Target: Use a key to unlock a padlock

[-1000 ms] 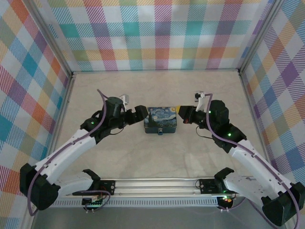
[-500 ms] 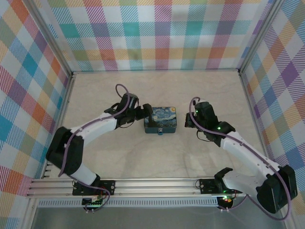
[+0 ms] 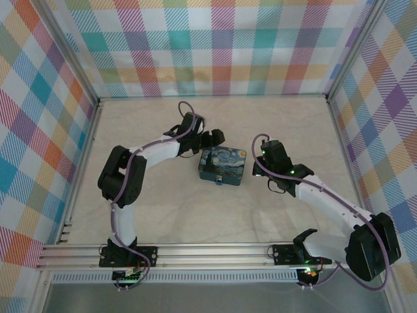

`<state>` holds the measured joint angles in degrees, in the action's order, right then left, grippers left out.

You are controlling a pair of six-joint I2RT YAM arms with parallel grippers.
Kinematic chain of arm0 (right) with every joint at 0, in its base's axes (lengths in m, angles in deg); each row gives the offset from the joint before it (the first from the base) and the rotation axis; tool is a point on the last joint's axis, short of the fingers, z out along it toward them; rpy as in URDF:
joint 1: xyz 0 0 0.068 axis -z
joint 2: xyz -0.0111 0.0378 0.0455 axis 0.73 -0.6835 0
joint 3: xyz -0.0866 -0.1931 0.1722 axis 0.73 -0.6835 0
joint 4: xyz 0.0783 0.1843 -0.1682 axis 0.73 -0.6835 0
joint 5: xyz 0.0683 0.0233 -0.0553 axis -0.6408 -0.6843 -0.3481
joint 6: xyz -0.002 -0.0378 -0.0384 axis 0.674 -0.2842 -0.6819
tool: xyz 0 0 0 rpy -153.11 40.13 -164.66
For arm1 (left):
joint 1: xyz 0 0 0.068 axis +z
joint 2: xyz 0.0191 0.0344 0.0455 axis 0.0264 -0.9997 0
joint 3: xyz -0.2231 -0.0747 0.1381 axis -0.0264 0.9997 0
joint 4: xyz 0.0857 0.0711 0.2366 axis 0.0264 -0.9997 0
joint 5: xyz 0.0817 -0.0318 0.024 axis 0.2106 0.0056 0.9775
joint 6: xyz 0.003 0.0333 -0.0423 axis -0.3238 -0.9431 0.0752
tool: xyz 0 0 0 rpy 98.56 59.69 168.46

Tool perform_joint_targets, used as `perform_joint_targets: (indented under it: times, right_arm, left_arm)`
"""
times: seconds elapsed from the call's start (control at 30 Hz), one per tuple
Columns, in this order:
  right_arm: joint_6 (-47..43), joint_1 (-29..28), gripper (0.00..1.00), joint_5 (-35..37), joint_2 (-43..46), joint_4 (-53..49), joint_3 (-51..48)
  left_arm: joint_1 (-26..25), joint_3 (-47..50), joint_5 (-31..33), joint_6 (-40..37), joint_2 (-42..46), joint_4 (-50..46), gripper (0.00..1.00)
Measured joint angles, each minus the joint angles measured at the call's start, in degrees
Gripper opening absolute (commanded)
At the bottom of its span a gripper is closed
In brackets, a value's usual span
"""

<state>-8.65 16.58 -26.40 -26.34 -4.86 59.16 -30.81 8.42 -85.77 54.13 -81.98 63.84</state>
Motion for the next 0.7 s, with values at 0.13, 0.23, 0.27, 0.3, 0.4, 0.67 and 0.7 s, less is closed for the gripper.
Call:
perform_joint_targets:
  times: [0.13, 0.23, 0.27, 0.3, 0.4, 0.67, 0.7]
  right_arm:
    - [-0.2, 0.6, 0.00, -0.3, -1.4, 0.2, 0.0]
    - [-0.6, 1.6, 0.00, -0.9, -3.0, 0.3, 0.5]
    - [-1.0, 1.9, 0.00, -1.0, -3.6, 0.3, 1.0]
    - [-1.5, 2.2, 0.00, -1.1, -4.2, 0.3, 1.7]
    - [-2.6, 3.0, 0.00, -1.8, -5.9, 0.3, 4.4]
    - [-5.3, 6.2, 0.00, -3.8, -12.9, 0.4, 14.2]
    - [-5.7, 6.6, 0.00, -4.0, -13.9, 0.3, 15.2]
  left_arm:
    - [0.0, -3.6, -4.1, -0.4, -2.2, 0.2, 0.91]
    - [0.0, -3.2, -4.9, -0.8, -1.6, 0.7, 0.97]
    - [0.0, -2.2, -4.9, -1.1, -0.8, 1.0, 1.00]
    - [0.0, -0.5, -4.7, -1.4, 0.5, 1.3, 1.00]
    - [0.1, 5.6, -4.2, -2.3, 6.8, 1.3, 1.00]
    - [-0.2, 24.7, -3.7, -4.8, 29.0, 8.0, 1.00]
    - [-0.7, 27.9, -3.5, -5.6, 31.5, 9.8, 1.00]
